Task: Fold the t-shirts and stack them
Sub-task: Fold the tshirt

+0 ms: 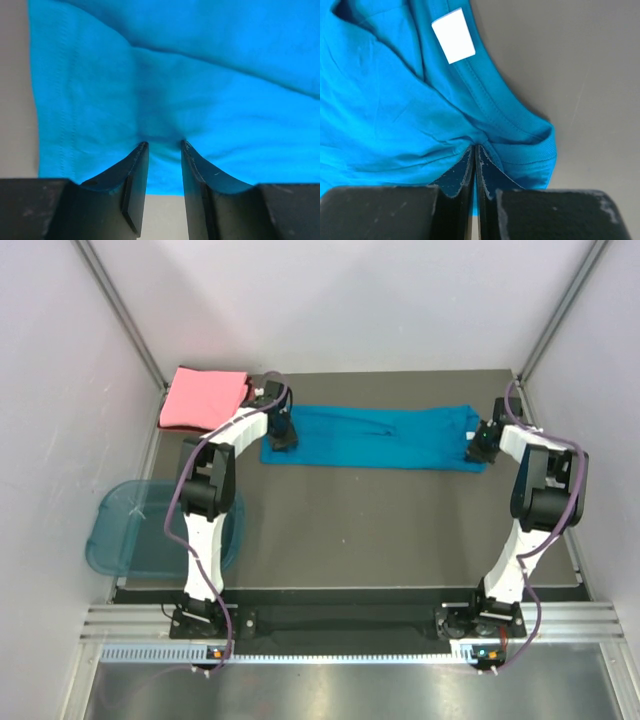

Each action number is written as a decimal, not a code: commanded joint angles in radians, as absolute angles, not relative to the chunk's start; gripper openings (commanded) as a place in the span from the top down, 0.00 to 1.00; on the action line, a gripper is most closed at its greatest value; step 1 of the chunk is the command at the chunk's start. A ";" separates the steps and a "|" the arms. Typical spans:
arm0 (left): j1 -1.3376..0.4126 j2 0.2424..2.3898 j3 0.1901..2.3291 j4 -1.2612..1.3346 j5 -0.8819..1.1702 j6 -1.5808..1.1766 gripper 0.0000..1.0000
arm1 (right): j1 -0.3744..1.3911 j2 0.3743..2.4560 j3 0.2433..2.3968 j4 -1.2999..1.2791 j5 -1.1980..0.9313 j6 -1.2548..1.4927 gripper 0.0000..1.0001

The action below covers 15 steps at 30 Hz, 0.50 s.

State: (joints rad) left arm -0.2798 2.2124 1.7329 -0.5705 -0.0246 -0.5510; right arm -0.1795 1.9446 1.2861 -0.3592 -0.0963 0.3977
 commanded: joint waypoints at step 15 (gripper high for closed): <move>-0.245 2.204 1.752 -0.626 -0.057 -0.520 0.61 | -0.207 1.861 1.330 -0.369 -0.101 0.365 0.88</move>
State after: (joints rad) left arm -0.2672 2.2204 1.7489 -0.5758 -0.0681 -0.5503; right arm -0.1917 1.9541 1.3090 -0.3328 -0.1093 0.3466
